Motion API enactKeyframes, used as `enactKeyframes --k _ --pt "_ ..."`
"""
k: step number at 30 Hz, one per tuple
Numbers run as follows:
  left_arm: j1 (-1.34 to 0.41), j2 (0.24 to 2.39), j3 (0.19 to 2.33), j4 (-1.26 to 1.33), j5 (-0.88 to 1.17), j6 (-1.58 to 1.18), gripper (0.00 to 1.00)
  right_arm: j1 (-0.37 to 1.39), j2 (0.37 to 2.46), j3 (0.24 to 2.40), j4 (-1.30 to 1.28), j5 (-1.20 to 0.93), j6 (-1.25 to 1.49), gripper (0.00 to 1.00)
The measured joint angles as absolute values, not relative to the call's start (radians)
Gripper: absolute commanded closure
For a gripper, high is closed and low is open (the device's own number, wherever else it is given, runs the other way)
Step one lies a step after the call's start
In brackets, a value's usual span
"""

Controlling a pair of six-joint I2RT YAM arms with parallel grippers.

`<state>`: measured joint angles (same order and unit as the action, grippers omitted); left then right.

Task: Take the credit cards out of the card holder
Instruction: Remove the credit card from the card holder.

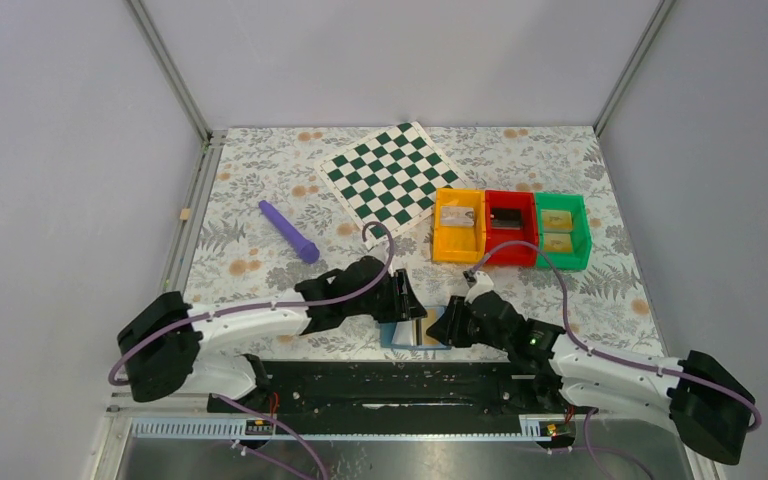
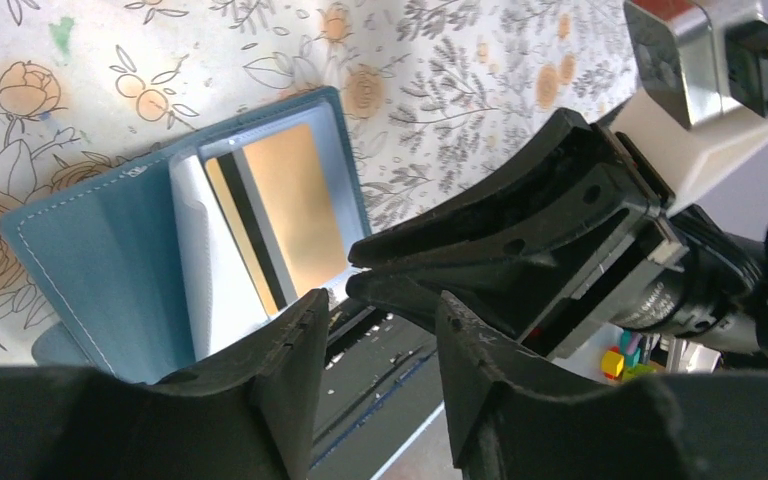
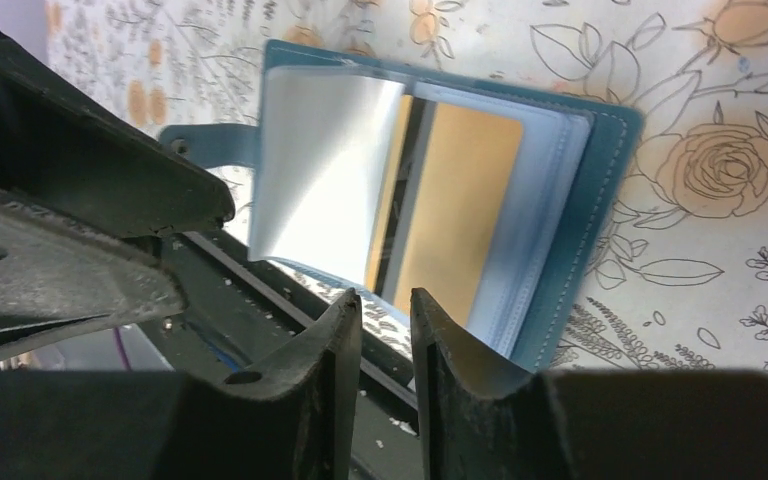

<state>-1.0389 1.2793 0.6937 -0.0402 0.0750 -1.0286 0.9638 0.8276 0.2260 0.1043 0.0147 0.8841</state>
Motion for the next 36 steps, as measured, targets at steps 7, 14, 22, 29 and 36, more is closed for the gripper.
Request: enactKeyframes --k 7,14,22,29,36 --pt "-1.036 1.461 0.659 0.047 0.079 -1.05 0.59 0.964 0.936 0.179 0.201 0.018 0.886 0.72" --pt "-1.034 1.521 0.635 0.074 0.068 -1.059 0.58 0.964 0.941 0.138 0.264 0.027 0.915 0.74" --pt "-1.032 1.536 0.579 0.218 0.065 -1.079 0.57 0.964 0.918 0.117 0.275 0.043 0.934 0.74" --pt "-1.031 1.562 0.541 0.35 0.079 -1.1 0.58 0.964 0.912 0.107 0.285 0.044 0.943 0.74" --pt "-1.03 1.562 0.53 0.363 0.079 -1.101 0.72 0.964 0.907 0.101 0.291 0.045 0.948 0.74"
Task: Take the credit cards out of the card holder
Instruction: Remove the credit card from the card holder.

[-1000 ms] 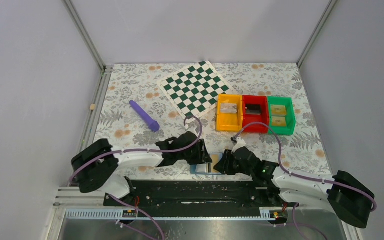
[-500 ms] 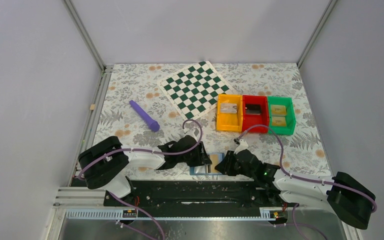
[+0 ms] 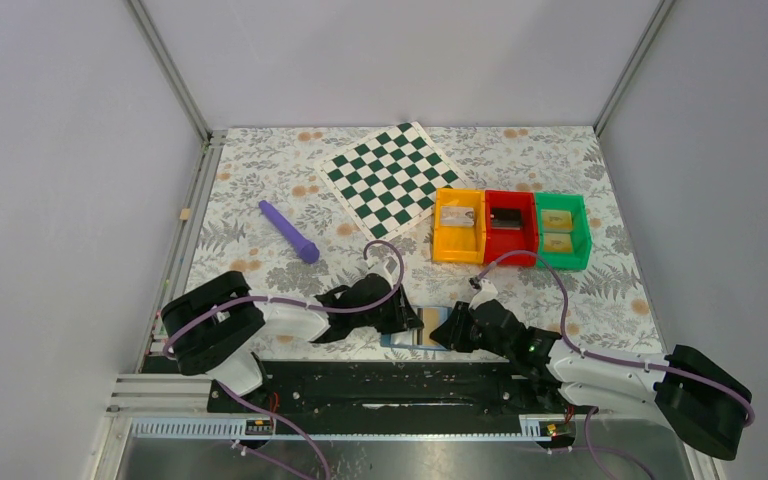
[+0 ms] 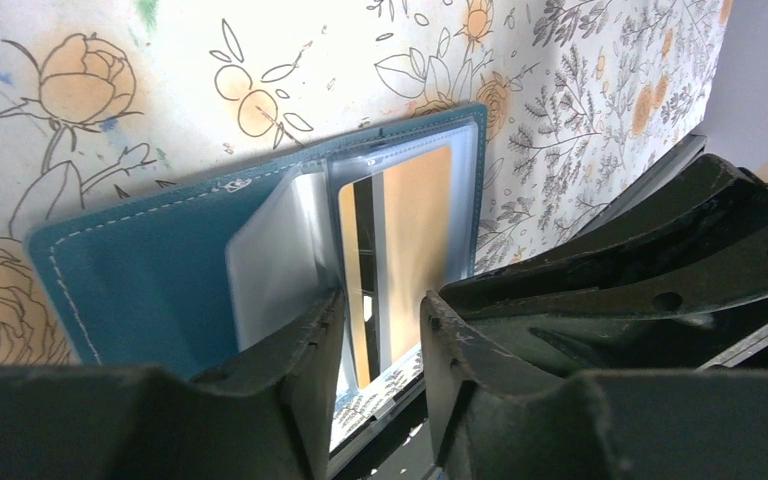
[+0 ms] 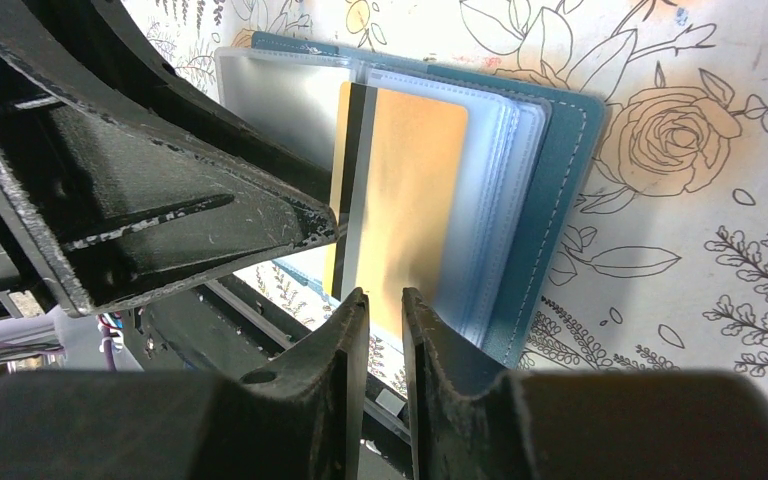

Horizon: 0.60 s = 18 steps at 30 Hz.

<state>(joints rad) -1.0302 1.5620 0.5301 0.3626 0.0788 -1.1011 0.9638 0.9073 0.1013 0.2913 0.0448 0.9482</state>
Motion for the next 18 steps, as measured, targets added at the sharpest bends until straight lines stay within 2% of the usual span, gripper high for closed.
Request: enactKeyframes --k 5,10,18 --pt "-1.029 1.562 0.521 0.374 0.084 -1.105 0.82 0.964 0.908 0.101 0.292 0.044 0.949 0.74" --pt "-1.028 1.563 0.512 0.39 0.101 -1.108 0.99 0.964 0.91 0.101 0.299 0.044 0.951 0.74" --pt "-1.026 1.563 0.485 0.438 0.132 -1.128 1.0 0.964 0.945 0.101 0.343 0.04 0.96 0.74"
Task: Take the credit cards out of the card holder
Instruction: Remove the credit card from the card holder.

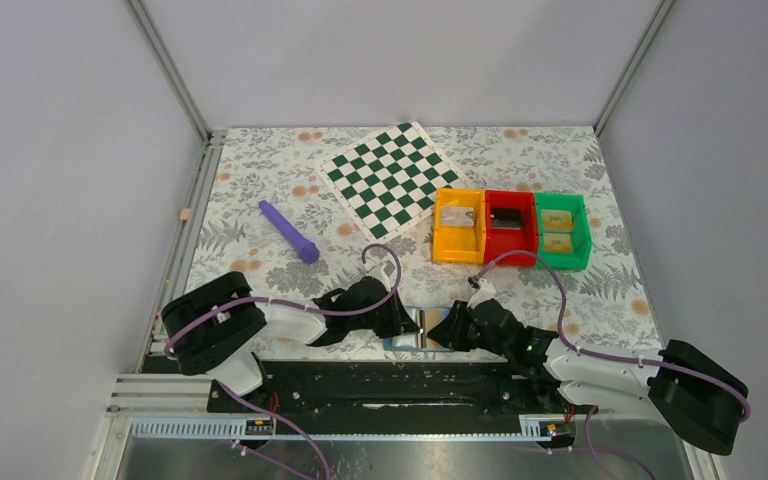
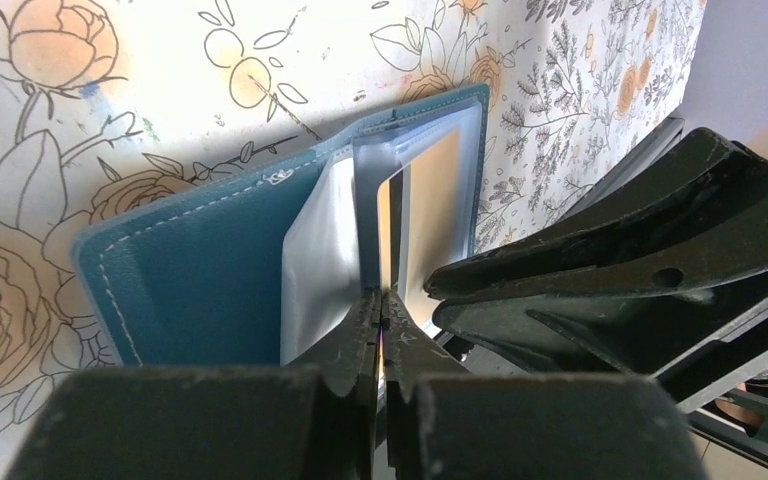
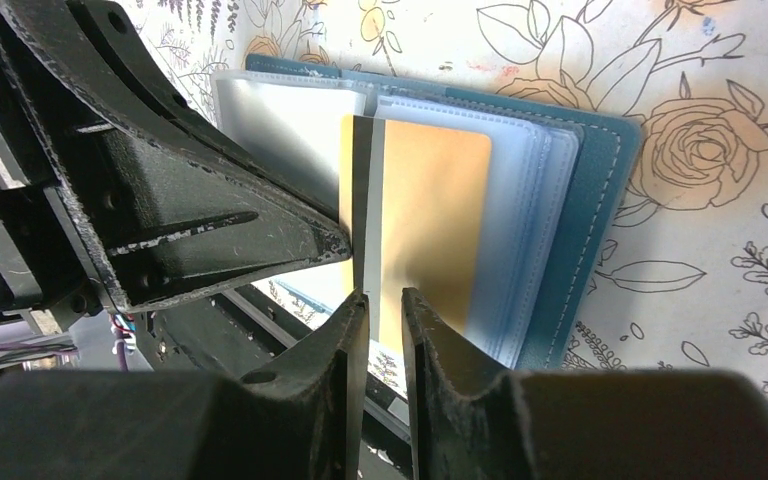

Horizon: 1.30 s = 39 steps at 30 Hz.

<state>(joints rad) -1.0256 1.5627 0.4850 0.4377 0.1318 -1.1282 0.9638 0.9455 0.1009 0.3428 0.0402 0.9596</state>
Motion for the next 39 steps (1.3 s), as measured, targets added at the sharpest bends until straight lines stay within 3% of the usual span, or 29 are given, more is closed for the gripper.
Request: enactKeyframes --k 17,21,27,39 --pt "-1.0 1.506 0.431 0.477 0.158 -1.161 1.0 0.964 0.934 0.1 0.326 0.044 0.966 0.74" --pt "-1.0 1.506 0.434 0.463 0.157 -1.152 0.84 0.964 0.931 0.1 0.324 0.044 0.966 0.74" --pt "-1.0 1.507 0.456 0.411 0.146 -1.134 0.72 0.964 0.913 0.101 0.303 0.043 0.965 0.74" --pt "-1.002 1.442 0.484 0.367 0.121 -1.126 0.71 0.964 0.823 0.148 0.151 0.064 0.921 0.75"
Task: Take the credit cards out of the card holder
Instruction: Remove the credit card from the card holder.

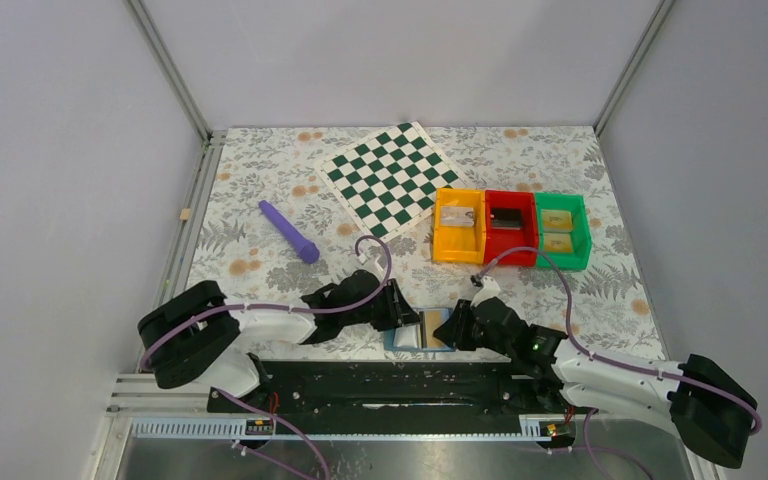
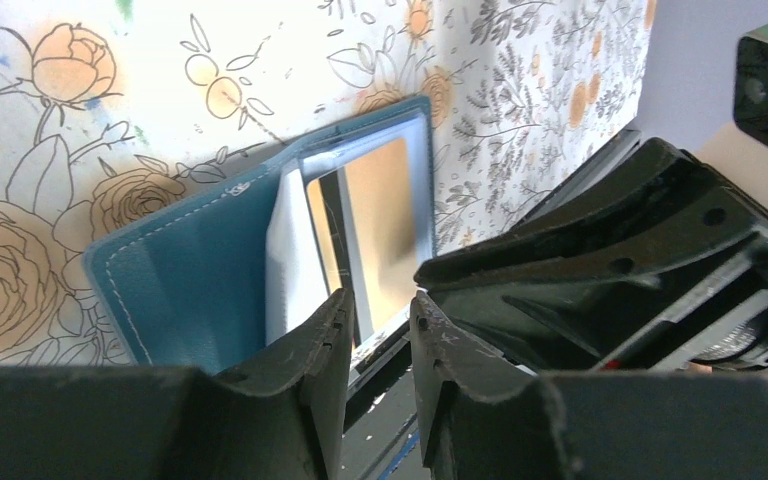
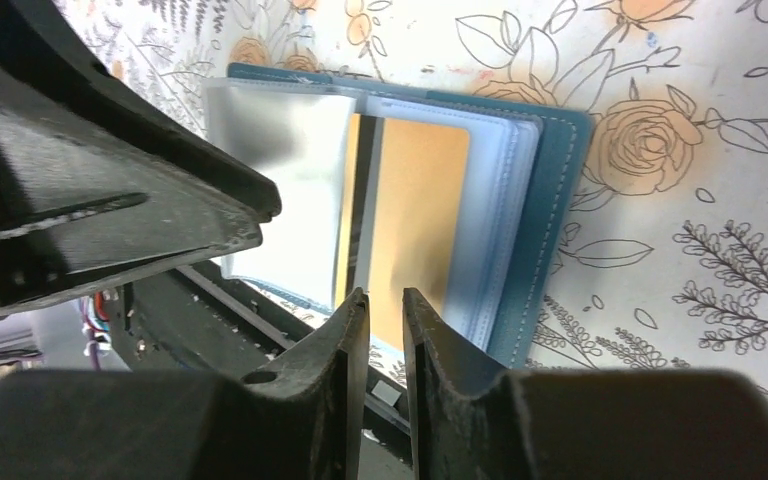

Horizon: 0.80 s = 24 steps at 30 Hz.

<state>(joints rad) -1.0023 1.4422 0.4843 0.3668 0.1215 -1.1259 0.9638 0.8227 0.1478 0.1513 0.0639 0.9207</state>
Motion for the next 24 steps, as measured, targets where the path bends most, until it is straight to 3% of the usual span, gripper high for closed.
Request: enactKeyframes --k 12,24 --pt "-1.012 1.53 0.491 0.392 0.11 -1.124 0.64 0.964 0.909 0.157 0.175 0.096 0.925 0.77" --pt "-1.018 1.574 0.492 0.45 0.085 -1.123 0.63 0.964 0.879 0.137 0.176 0.097 0.94 0.77"
